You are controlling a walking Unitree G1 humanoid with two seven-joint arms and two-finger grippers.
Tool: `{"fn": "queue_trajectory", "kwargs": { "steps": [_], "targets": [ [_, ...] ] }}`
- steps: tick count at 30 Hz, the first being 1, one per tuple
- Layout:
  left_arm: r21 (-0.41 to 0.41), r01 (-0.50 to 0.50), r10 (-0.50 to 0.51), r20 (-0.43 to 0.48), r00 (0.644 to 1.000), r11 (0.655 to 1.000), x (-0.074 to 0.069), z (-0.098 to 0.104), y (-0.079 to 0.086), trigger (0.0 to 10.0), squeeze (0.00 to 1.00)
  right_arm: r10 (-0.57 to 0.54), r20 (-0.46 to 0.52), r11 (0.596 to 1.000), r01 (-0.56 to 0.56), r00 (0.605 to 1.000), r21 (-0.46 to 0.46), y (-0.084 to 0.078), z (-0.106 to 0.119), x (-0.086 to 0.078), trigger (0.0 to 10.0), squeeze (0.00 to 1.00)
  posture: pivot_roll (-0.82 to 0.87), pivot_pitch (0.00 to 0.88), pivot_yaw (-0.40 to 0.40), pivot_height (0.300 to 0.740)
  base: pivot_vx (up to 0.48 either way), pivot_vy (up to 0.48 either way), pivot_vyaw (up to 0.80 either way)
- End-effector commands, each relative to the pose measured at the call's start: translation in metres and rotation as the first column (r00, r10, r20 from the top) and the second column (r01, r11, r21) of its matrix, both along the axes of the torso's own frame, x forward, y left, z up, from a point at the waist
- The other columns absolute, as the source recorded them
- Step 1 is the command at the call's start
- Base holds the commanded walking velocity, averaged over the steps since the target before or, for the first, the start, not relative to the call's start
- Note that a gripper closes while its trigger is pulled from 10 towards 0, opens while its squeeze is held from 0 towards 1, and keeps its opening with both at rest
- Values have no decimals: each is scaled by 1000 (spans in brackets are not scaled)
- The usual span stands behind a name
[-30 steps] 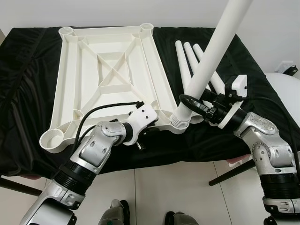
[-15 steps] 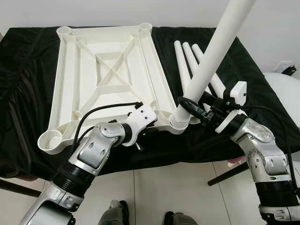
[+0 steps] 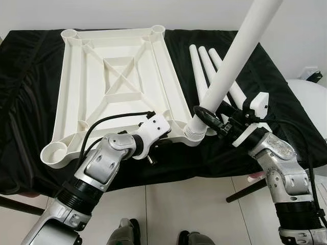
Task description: Building children table
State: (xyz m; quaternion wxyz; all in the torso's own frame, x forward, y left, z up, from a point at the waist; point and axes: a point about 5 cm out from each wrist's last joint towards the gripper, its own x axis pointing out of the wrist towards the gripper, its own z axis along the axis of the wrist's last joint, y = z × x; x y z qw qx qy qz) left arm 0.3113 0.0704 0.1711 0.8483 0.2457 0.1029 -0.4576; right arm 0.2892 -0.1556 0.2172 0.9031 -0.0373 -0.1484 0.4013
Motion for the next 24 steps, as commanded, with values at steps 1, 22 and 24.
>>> {"fn": "queue_trajectory", "kwargs": {
  "steps": [1,22,24],
  "targets": [
    [23,-37,37,12,999,999,1,-3,2,10000,0,-3,-130,1000,-1,992,-29,4,-27,1,10000,0,-34,179,-11,740,0,0,0],
    [20,-39,39,14,999,999,0,-1,2,10000,0,-54,-130,998,59,990,37,17,-31,-2,10000,0,-33,191,-10,740,0,0,0],
    [19,-39,39,15,999,999,0,-1,2,10000,0,-52,-129,998,57,990,39,18,-31,-4,10000,0,-34,192,-10,740,0,0,0]
  ]
}}
